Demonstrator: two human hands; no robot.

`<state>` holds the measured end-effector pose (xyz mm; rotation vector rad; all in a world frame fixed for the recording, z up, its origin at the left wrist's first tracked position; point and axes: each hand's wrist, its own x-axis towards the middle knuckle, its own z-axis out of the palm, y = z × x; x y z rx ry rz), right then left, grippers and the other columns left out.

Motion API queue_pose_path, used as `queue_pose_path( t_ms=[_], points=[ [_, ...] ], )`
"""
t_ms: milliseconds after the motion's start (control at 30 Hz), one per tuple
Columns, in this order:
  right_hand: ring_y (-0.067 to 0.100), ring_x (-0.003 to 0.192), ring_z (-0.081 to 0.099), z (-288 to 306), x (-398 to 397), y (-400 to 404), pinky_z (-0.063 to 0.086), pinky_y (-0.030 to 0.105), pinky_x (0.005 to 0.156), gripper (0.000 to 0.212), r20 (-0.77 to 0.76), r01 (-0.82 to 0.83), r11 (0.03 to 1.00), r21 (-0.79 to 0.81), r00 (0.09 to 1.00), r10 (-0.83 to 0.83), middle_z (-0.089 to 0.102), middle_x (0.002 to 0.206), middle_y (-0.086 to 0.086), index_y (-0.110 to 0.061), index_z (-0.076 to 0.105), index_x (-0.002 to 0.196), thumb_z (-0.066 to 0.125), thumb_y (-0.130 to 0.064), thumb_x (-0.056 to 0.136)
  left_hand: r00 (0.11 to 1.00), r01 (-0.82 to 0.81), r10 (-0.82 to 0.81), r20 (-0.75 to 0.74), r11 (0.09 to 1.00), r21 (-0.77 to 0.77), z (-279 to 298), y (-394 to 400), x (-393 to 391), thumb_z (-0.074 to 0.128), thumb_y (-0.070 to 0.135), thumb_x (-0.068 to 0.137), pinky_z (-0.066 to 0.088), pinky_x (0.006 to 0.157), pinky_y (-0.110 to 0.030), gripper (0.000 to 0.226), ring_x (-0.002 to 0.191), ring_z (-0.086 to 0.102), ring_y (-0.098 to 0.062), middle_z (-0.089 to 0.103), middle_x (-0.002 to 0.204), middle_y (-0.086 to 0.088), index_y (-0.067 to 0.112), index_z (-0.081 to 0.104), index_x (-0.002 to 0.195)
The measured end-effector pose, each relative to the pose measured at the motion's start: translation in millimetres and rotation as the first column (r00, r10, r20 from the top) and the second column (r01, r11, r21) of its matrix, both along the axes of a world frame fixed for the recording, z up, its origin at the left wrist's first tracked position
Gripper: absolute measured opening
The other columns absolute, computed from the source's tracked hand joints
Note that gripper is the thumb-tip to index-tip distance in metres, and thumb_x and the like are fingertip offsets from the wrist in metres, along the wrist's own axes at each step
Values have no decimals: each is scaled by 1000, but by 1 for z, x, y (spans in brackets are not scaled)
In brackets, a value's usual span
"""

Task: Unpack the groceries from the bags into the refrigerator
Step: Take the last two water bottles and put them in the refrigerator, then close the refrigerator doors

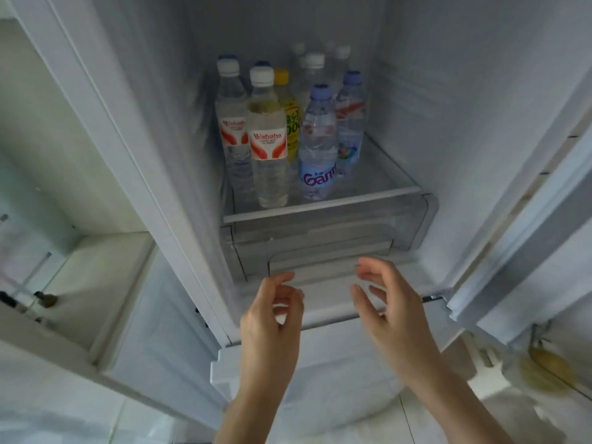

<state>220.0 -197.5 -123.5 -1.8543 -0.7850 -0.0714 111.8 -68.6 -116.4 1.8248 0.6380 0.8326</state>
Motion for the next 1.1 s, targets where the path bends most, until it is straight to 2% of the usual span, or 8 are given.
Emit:
queue_pose_path(
  t_ms=[200,367,500,600,700,833,1000,1100],
  points=[
    [3,109,59,-21,-25,-56,50,34,95,31,-56,-41,998,-48,998,38,63,114,-9,-16,55,120,63,-15,90,994,-6,6,-111,1000,-3,-20,-64,-23,61,13,92,45,65,-9,24,77,64,-4,68,77,14,36,60,97],
    [3,109,58,-33,-40,-126,48,30,96,31,-57,-141,982,-122,989,135,62,114,-7,-16,54,121,62,-16,91,986,-94,78,-150,990,-102,-37,-139,-50,59,12,92,48,66,-11,21,77,67,-4,70,78,9,33,64,91],
    [4,106,58,-43,-50,-189,50,33,93,29,-49,-200,964,-177,980,194,62,112,-6,-15,54,120,61,-17,92,971,-173,148,-185,977,-128,-56,-212,-71,59,11,92,51,66,-15,25,74,67,-1,70,74,12,35,62,89],
    [4,107,58,-46,-61,-241,50,37,93,27,-62,-228,951,-208,973,220,61,111,-8,-18,54,119,60,-19,93,954,-181,152,-257,979,-94,-66,-268,-88,60,15,92,49,64,-14,23,74,64,-1,69,76,13,37,59,88],
    [4,108,57,-45,-74,-290,50,38,94,27,-79,-244,938,-246,970,231,59,111,-12,-20,54,120,58,-25,94,932,-131,127,-339,991,13,-73,-316,-104,60,20,92,46,66,-12,12,77,60,1,67,79,12,32,61,96],
    [3,107,58,-43,-88,-336,50,36,94,24,-103,-212,946,-246,976,192,61,109,-14,-21,56,117,58,-23,93,929,-84,112,-353,992,92,-80,-357,-116,62,21,92,47,65,-17,11,77,60,0,63,78,15,25,64,101],
    [2,106,59,-36,-112,-389,51,34,88,22,-103,-105,971,-214,991,85,62,108,-15,-23,57,115,58,-21,93,943,-12,47,-329,994,108,-77,-395,-128,61,21,92,45,66,-10,10,75,60,1,63,77,14,25,65,100],
    [5,105,60,-33,-128,-416,52,35,90,22,-67,-23,980,-196,998,10,64,106,-12,-21,58,115,58,-22,94,945,43,-7,-328,994,102,-73,-414,-138,59,23,93,45,67,-10,9,77,61,2,65,79,13,27,64,99]
  ],
)
